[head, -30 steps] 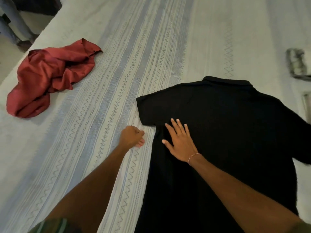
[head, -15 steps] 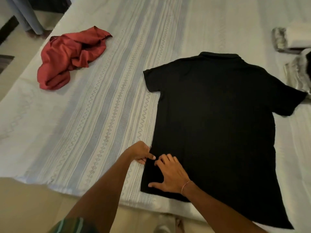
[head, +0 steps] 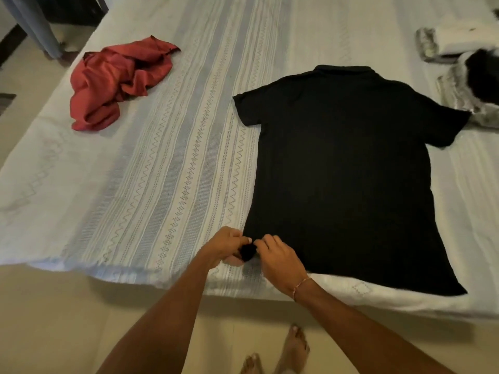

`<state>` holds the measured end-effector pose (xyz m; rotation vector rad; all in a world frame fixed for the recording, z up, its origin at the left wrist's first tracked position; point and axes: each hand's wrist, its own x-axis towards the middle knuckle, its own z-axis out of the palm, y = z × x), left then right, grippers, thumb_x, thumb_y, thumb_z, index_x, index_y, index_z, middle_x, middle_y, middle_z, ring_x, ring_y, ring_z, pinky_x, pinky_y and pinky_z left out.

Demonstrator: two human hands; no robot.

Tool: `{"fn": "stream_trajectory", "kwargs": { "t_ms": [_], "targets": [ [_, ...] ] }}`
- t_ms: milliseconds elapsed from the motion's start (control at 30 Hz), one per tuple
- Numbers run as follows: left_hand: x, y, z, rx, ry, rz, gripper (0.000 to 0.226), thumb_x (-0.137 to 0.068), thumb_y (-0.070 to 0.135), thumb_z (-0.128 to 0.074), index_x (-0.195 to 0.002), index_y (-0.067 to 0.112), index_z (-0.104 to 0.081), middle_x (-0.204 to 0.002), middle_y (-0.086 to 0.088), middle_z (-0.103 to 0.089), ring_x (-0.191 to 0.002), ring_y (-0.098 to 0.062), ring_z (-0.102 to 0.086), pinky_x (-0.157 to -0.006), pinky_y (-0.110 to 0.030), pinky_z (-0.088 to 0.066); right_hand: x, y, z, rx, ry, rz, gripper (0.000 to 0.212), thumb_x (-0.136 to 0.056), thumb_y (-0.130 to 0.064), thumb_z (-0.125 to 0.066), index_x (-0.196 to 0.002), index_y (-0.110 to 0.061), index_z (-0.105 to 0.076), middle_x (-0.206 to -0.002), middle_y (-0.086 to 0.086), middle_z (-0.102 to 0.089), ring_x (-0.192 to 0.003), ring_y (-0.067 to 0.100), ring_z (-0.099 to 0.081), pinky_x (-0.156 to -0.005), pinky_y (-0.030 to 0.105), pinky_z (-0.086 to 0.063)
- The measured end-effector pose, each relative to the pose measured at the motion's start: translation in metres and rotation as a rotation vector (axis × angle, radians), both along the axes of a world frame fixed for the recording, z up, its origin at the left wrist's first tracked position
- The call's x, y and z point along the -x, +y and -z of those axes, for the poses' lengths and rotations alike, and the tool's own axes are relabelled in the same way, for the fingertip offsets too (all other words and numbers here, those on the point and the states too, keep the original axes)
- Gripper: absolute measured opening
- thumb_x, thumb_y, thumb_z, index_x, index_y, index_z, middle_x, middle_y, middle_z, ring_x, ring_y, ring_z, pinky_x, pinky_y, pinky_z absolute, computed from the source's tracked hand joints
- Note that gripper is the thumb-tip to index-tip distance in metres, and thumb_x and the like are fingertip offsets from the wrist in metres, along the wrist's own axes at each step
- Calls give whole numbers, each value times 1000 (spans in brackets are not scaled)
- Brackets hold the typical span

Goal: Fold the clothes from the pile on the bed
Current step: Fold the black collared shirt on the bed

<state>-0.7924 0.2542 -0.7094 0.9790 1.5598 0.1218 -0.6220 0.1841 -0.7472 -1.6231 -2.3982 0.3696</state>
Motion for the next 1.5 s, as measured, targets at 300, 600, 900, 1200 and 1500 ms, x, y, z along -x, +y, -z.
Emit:
{"fn": "stream_trajectory", "kwargs": {
  "t_ms": [300, 600, 900, 1200, 1500],
  "targets": [
    [-9, -31, 13, -126, 76, -145, 24, -94, 6, -66, -76, 9, -50, -65, -12, -54, -42, -17, -48, -42, -26, -39, -20, -12, -18, 367, 358, 205, 29, -105, -27, -48, -126, -15, -64, -117, 2, -62, -102, 16, -60, -92, 31, -50],
    [-32, -44, 13, -263, 76, -319, 28, -91, 23, -74, -84, -4, -68, -84, -22, -69, -82, -32, -70, -76, -46, -62, -252, -68, -28, 111, 188, 1103, 27, -94, -17, -65, -118, -6, -61, -117, 19, -61, -109, 38, -59, -93, 48, -48],
    [-45, -43, 18, -277, 112, -513, 25, -89, 10, -73, -76, 6, -53, -87, -16, -60, -86, -32, -59, -80, -43, -53, -348, -86, -19, 408, 271, 1175, 39, -96, -24, -68, -61, -9, -56, -60, 8, -58, -63, 26, -59, -59, 29, -38],
    [-35, -36, -3, -129, -31, -623, 30, -74, 0, -84, -76, 4, -54, -93, -21, -66, -89, -34, -66, -86, -46, -56, -381, -101, -8, 412, 695, 1319, 40, -100, -14, -57, -61, -4, -53, -60, 9, -46, -60, 24, -47, -64, 41, -50],
    [-38, -42, -6, -98, 24, -405, 37, -67, 7, -90, -94, -5, -68, -98, -18, -73, -93, -32, -71, -85, -44, -59, -368, -102, -11, 299, 302, 1158, 25, -102, -28, -54, -90, -7, -56, -81, 7, -58, -83, 28, -60, -71, 37, -45]
  ]
}}
